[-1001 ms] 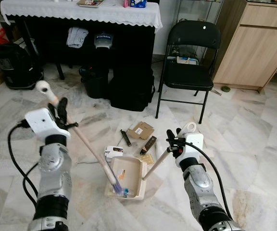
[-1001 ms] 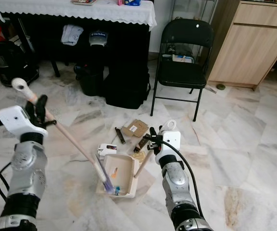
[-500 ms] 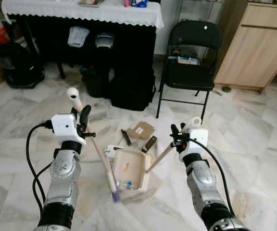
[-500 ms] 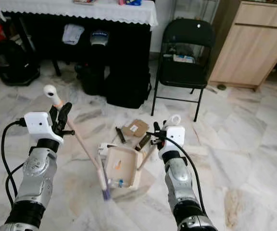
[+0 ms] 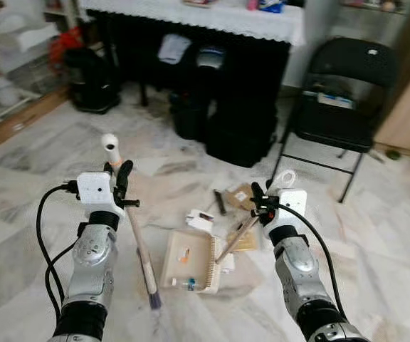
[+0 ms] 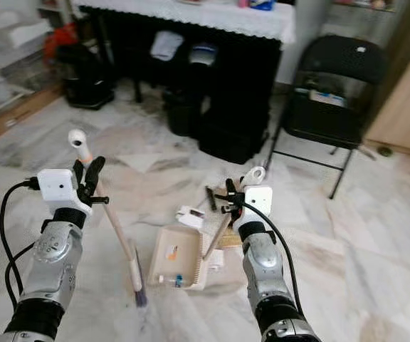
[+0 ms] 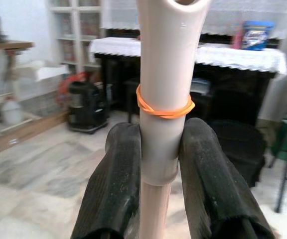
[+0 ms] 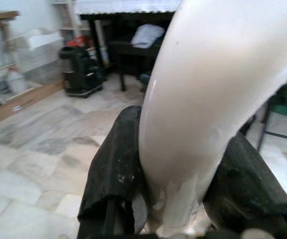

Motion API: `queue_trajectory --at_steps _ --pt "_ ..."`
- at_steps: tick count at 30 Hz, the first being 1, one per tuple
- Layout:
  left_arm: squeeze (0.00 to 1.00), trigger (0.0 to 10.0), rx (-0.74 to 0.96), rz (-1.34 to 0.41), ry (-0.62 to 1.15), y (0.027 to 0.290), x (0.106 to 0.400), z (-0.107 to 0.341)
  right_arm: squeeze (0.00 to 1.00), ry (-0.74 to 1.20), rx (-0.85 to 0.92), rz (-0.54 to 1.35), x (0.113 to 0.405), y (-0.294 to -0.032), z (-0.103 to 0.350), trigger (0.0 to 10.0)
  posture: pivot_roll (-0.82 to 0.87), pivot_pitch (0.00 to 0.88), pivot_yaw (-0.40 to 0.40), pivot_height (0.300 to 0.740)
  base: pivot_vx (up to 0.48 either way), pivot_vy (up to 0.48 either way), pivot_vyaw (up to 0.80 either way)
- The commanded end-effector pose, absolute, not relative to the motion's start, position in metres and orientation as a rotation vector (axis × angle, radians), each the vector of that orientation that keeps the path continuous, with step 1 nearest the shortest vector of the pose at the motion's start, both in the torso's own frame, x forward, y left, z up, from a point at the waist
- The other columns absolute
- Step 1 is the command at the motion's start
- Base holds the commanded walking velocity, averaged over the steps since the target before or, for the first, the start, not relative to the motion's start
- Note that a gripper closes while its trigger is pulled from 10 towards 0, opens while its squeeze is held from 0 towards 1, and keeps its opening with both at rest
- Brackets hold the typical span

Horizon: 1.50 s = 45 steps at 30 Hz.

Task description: Sweep floor

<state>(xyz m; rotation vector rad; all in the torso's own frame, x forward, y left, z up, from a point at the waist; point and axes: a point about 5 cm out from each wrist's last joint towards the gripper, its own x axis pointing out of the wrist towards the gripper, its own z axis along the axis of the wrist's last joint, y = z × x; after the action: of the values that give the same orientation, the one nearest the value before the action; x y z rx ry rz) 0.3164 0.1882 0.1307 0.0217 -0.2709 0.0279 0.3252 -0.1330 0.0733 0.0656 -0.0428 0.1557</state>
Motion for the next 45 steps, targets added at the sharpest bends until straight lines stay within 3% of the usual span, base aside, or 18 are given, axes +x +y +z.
queue_trajectory --at_steps 1,45 --pt "0.00 10.0 0.036 0.011 -0.303 0.184 0.317 0.135 0.00 -0.121 0.067 0.151 0.332 -0.135 0.091 10.0 0.03 0.000 -0.055 0.740 0.000 0.000 0.79" --pt "0.00 10.0 0.132 0.032 -0.237 0.184 0.311 0.116 0.00 -0.123 0.108 0.163 0.335 -0.136 0.095 10.0 0.03 0.000 -0.061 0.740 0.000 0.000 0.80"
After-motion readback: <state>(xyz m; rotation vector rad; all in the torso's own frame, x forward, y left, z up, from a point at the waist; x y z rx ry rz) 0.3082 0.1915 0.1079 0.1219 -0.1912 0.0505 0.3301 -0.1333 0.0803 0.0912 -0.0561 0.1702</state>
